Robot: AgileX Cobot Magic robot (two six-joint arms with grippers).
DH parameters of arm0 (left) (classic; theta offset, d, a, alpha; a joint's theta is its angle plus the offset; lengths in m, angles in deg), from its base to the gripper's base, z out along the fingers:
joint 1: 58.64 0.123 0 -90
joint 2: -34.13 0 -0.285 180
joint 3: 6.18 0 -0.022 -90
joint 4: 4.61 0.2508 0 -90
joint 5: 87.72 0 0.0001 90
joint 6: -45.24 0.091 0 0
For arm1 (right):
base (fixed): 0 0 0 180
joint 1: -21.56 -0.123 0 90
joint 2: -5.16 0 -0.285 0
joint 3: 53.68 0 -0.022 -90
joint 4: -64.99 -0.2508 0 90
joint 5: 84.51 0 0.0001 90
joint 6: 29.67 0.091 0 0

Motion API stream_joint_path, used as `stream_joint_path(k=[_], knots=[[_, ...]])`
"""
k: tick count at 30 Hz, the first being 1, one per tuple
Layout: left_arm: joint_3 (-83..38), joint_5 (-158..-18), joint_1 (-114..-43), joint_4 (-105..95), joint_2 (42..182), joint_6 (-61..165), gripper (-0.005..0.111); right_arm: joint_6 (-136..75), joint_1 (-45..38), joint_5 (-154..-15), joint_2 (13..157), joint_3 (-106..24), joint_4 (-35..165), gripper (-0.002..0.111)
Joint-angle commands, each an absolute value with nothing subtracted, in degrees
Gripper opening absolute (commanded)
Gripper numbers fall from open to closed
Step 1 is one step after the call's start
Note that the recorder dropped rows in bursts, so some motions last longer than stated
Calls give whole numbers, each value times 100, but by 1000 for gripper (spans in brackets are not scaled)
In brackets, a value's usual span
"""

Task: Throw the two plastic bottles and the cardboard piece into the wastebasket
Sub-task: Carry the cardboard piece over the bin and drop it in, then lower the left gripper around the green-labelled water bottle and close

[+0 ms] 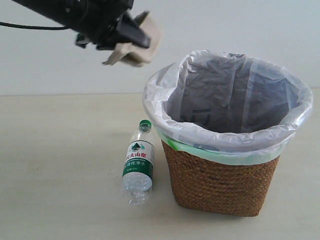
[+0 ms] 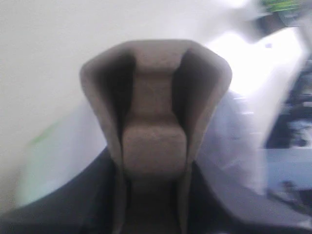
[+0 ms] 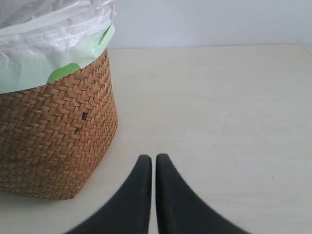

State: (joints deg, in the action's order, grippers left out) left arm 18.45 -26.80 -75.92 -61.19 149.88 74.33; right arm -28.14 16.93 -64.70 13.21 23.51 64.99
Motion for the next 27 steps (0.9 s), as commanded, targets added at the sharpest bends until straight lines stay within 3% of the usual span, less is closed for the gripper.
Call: stream_joint_path(k=[1, 4, 8, 16, 27], knots=[[1847, -2439, -7842, -8223, 14970, 8561, 48, -2840, 1729, -6511, 1294, 2353, 6499, 0], [1847, -2626, -7984, -8067, 14960, 8594, 109, -2840, 1729, -6511, 1294, 2353, 6499, 0], [1847, -2463, -8050, -8067, 14960, 8556, 100, -2840, 1729, -6511, 1294, 2353, 6499, 0], [1847, -2259, -8050, -7910, 14960, 8556, 100, -2840, 1729, -6511, 1294, 2353, 6499, 0], [1847, -1788, -8050, -4045, 14960, 7736, 73, -2840, 1729, -6511, 1294, 2353, 6499, 0]])
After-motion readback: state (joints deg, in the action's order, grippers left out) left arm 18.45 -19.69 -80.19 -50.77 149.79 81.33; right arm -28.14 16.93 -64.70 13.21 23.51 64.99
